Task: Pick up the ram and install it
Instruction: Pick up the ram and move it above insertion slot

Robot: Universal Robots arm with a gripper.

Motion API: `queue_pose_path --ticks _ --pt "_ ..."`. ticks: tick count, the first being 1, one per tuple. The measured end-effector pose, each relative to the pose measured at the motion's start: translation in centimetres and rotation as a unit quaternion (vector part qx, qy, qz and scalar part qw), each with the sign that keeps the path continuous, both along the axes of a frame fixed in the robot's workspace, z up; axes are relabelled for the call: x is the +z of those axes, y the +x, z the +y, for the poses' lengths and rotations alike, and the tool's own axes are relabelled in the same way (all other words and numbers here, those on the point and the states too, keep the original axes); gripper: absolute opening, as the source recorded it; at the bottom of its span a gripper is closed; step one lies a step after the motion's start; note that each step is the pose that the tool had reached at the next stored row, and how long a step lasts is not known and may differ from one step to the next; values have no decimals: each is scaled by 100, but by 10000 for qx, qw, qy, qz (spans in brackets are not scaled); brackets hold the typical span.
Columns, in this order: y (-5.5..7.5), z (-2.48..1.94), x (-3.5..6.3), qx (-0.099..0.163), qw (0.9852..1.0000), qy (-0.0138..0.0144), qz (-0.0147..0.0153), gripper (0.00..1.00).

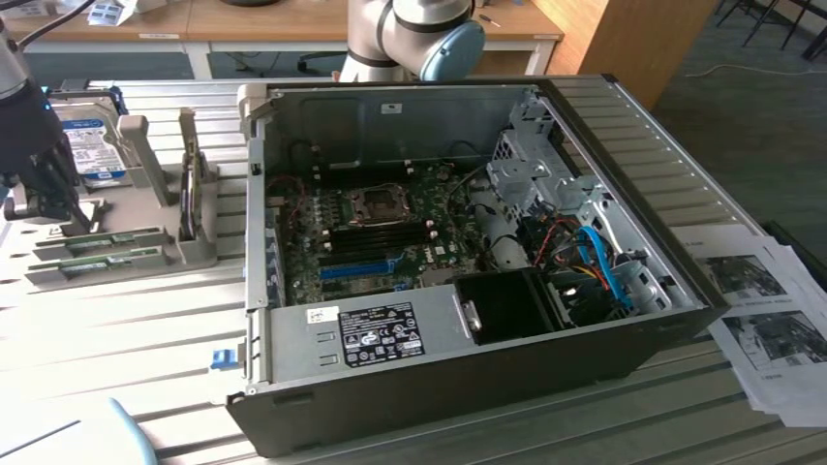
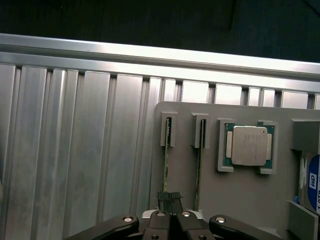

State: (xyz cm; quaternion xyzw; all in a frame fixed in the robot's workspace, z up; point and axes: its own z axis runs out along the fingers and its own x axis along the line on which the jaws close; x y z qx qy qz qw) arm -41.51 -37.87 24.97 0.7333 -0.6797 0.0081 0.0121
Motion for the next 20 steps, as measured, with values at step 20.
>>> queue_pose_path --ticks 20 --pt "0 0 -61 0 10000 0 0 29"
